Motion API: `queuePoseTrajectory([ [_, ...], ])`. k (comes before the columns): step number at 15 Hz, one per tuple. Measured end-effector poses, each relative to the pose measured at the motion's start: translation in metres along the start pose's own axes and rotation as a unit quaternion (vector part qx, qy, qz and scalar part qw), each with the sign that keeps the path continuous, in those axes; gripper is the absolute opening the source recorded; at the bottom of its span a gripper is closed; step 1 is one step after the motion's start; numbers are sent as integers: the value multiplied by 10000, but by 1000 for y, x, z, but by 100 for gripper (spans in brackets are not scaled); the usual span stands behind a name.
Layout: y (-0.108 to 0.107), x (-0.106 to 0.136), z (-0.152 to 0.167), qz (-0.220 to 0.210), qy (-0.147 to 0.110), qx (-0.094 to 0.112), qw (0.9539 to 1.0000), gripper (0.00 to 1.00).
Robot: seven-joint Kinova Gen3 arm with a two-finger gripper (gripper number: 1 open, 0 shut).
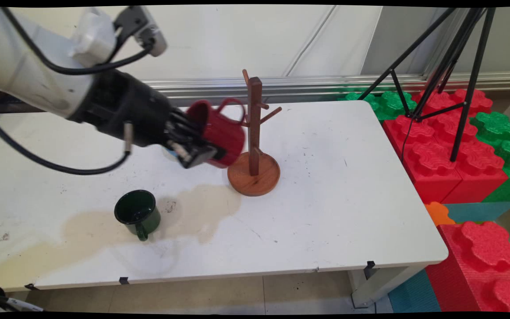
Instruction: Place the picked object on the table
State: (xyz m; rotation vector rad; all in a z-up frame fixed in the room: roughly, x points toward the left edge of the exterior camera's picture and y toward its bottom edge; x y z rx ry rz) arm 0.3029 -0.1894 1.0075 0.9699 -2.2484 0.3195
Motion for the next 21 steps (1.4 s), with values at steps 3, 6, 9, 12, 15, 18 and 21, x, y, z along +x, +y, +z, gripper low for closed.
queuePoseTrajectory([
  [3, -15, -10, -15, 51, -366, 223, 9991, 0],
  [6, -36, -22, -27, 163, -798, 489, 9955, 0],
  [9, -54, -32, -34, 257, -1078, 652, 9917, 0],
  [12, -74, -44, -39, 363, -1371, 813, 9866, 0],
  [15, -97, -56, -38, 463, -1658, 941, 9806, 0],
  [18, -117, -65, -31, 482, -1866, 1023, 9759, 0],
  [21, -136, -77, -23, 448, -2064, 1076, 9715, 0],
])
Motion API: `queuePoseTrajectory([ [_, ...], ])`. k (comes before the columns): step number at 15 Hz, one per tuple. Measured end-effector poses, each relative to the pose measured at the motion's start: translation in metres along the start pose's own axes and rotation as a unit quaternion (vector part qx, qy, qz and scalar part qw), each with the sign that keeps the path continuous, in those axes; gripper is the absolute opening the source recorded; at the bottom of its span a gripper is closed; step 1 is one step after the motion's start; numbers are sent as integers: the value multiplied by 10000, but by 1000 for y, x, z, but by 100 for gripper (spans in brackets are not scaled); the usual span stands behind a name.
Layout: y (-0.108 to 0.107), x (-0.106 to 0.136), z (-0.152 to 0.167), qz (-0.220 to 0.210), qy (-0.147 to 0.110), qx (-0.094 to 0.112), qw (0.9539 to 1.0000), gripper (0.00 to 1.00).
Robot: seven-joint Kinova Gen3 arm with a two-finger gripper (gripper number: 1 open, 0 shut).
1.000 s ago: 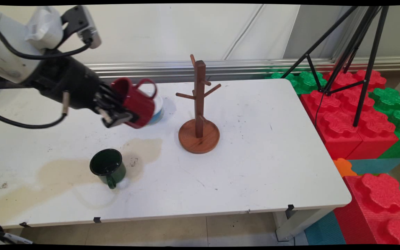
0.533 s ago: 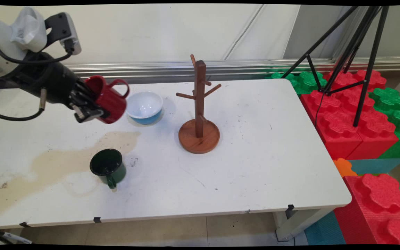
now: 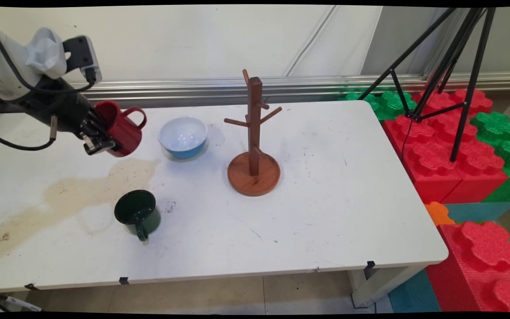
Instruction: Place the picked object on the table
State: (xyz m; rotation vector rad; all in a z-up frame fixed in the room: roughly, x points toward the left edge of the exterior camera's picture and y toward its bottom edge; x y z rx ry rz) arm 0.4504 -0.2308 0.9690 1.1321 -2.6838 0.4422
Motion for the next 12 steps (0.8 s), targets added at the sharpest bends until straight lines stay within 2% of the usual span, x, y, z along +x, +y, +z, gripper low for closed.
queuePoseTrajectory([
  [4, -17, -16, 25, 6, -350, -34, 9994, 0],
  [12, -33, -26, 73, 20, -770, -173, 9969, 0],
])
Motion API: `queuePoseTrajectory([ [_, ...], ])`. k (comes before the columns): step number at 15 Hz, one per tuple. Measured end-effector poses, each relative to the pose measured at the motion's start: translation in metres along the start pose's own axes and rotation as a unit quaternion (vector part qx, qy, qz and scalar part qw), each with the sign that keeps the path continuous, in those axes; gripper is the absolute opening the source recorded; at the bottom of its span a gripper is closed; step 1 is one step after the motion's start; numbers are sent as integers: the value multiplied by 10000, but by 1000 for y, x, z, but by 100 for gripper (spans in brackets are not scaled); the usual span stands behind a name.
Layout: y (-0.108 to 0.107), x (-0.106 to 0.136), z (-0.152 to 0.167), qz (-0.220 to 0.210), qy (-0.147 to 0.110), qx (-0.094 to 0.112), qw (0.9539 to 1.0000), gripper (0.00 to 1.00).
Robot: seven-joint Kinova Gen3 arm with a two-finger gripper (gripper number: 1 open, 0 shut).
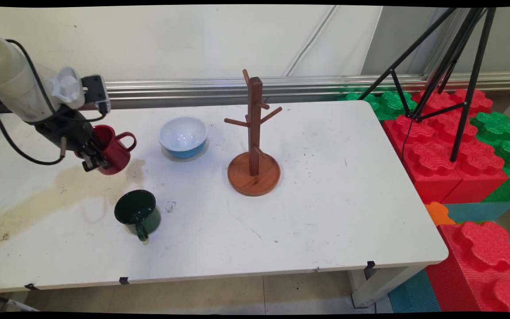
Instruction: Place the picked object on the table
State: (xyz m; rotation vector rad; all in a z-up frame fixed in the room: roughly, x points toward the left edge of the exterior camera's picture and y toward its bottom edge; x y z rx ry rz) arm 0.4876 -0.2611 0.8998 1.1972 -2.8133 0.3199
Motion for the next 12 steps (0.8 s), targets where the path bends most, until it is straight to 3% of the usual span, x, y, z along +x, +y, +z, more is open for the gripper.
queuePoseTrajectory([
  [12, -11, 10, 50, 22, -270, -139, 9995, 0],
])
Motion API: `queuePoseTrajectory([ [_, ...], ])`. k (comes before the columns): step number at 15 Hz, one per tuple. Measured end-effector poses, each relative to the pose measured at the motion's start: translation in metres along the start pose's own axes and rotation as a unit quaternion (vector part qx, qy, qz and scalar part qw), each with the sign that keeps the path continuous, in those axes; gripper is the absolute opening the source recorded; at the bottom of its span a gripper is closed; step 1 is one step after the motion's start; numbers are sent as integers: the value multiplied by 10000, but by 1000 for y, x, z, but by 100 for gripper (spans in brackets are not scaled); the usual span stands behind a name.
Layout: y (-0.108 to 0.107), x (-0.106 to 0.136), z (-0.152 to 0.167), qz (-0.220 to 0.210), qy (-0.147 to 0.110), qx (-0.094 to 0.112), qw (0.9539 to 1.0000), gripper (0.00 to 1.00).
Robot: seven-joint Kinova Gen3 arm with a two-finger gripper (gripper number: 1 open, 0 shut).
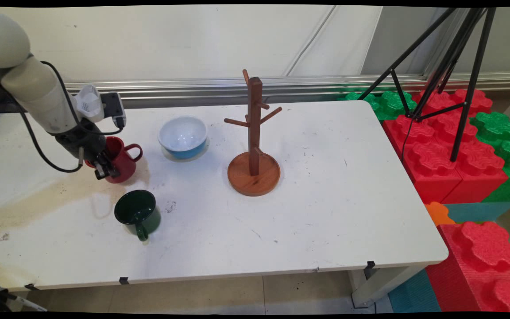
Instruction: Place the picked object on the table
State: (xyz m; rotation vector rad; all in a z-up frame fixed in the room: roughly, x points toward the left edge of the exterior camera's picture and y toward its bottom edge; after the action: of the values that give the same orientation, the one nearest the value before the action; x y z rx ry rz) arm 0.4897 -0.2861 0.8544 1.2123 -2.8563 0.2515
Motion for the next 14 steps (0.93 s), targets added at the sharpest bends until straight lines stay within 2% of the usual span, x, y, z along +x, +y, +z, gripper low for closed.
queuePoseTrajectory([
  [14, -4, 7, 28, 6, -168, -66, 9998, 0],
])
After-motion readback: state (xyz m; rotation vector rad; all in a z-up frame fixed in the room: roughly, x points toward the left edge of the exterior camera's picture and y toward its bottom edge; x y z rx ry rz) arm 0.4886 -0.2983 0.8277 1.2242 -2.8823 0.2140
